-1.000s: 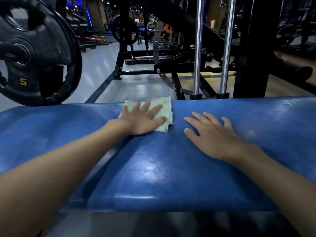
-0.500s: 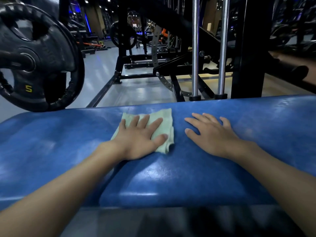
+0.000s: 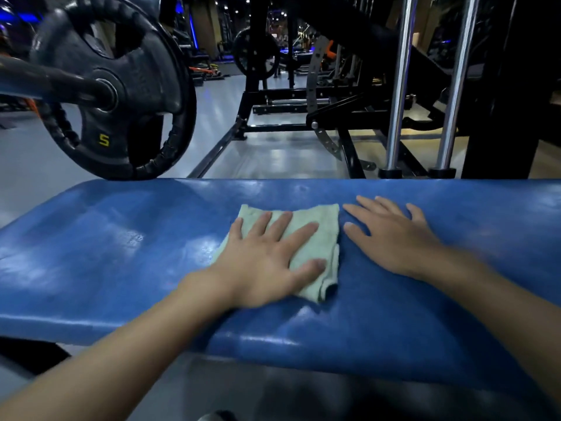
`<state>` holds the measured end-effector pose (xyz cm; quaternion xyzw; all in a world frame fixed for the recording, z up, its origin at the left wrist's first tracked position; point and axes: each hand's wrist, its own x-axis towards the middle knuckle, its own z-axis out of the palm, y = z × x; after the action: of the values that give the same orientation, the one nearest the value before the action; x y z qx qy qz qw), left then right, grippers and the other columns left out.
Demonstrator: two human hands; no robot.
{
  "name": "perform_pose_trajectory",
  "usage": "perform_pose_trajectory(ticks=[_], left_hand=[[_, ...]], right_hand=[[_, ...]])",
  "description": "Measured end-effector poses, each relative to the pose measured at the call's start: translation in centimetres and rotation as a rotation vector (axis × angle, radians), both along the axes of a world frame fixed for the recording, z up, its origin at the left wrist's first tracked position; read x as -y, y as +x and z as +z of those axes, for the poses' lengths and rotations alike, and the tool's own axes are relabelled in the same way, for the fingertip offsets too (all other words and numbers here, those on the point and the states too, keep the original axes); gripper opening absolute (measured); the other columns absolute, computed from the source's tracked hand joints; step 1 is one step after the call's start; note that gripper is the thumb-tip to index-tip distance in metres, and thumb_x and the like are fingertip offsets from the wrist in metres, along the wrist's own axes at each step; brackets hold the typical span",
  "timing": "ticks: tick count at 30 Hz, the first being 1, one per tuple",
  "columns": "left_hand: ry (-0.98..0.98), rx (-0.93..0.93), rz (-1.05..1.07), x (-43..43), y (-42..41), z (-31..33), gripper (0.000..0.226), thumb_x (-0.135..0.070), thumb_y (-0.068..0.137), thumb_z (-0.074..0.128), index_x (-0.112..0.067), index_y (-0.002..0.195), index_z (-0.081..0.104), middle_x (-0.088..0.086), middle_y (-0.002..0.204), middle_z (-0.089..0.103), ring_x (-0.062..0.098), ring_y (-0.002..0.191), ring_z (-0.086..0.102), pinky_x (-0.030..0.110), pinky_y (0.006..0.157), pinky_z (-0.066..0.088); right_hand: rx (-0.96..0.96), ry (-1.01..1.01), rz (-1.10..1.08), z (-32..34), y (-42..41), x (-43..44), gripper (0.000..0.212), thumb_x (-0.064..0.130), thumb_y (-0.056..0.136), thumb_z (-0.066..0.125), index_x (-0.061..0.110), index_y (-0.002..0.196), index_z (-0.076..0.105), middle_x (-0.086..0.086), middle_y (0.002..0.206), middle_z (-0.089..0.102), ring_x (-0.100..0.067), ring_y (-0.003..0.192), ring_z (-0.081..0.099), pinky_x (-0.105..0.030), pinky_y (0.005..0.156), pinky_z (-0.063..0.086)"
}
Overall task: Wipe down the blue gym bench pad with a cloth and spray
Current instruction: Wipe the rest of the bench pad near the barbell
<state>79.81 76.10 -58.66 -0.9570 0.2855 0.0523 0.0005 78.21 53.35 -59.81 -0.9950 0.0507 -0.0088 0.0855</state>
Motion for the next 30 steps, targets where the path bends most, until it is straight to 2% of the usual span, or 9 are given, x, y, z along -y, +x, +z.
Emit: perform_pose_trajectory(ticks=[3,7,11,18,22,25,30], left_hand=[[-0.003,-0.014,0.051,1.7,5.8,0.1,0.068,-0.077,0.09,0.019,-0.054,0.152,0.001,-0.006,0.167,-0.001,0.023,0.153,-0.004,0.058,0.119,-0.004],[-0.005,-0.023,0.105,4.1,13.0,0.4,0.069,-0.077,0.09,0.02,-0.052,0.153,0.004,-0.003,0.167,0.005,0.027,0.153,0.002,0.062,0.117,-0.002],[-0.009,-0.042,0.126,5.2,15.2,0.7,0.072,-0.077,0.089,0.018,-0.047,0.154,0.008,0.0,0.166,0.013,0.029,0.152,0.009,0.064,0.116,0.0],[0.007,-0.022,0.013,1.4,6.9,-0.1,0.071,-0.076,0.091,0.016,-0.048,0.154,0.0,-0.003,0.167,-0.003,0.026,0.153,-0.006,0.06,0.118,-0.007],[0.019,0.018,-0.035,-1.8,0.1,-0.1,0.082,-0.08,0.079,0.005,-0.049,0.154,-0.003,-0.002,0.167,-0.002,0.025,0.153,-0.004,0.06,0.118,-0.003],[0.024,0.023,-0.069,-4.2,-4.0,-0.1,0.087,-0.081,0.07,-0.006,-0.05,0.151,-0.011,-0.003,0.167,-0.008,0.025,0.152,-0.011,0.058,0.118,-0.005],[0.01,0.027,-0.068,-5.5,-5.0,-0.1,0.085,-0.082,0.069,-0.007,-0.053,0.149,-0.015,-0.007,0.166,-0.01,0.022,0.152,-0.013,0.057,0.119,-0.006]], right_hand=[[0.005,-0.02,-0.004,-0.2,0.1,0.0,0.054,0.056,0.101,0.016,0.043,0.154,0.017,0.015,0.165,0.005,-0.011,0.152,-0.001,-0.054,0.12,-0.001],[0.027,-0.014,0.0,-0.2,-0.1,-0.1,0.054,0.054,0.1,0.017,0.043,0.153,0.018,0.016,0.165,0.006,-0.01,0.151,0.0,-0.053,0.12,0.0],[0.037,0.003,-0.005,-0.2,-0.2,0.0,0.054,0.055,0.1,0.02,0.044,0.152,0.02,0.016,0.165,0.008,-0.009,0.151,0.001,-0.052,0.12,0.0],[0.042,0.036,-0.031,-0.1,-0.3,-0.1,0.055,0.059,0.098,0.022,0.046,0.152,0.023,0.018,0.164,0.012,-0.007,0.151,0.004,-0.049,0.121,0.0],[-0.007,0.0,-0.035,0.5,-0.6,-0.6,0.056,0.058,0.1,0.022,0.043,0.153,0.022,0.014,0.165,0.011,-0.01,0.151,0.005,-0.054,0.12,0.0],[-0.005,-0.062,-0.036,1.2,-0.6,-0.8,0.055,0.055,0.101,0.026,0.038,0.153,0.028,0.011,0.164,0.016,-0.014,0.152,0.005,-0.057,0.119,-0.003],[0.07,0.056,-0.024,1.3,0.8,-2.2,0.058,0.052,0.101,0.032,0.035,0.155,0.023,0.012,0.164,0.017,-0.011,0.151,0.01,-0.053,0.121,0.003]])
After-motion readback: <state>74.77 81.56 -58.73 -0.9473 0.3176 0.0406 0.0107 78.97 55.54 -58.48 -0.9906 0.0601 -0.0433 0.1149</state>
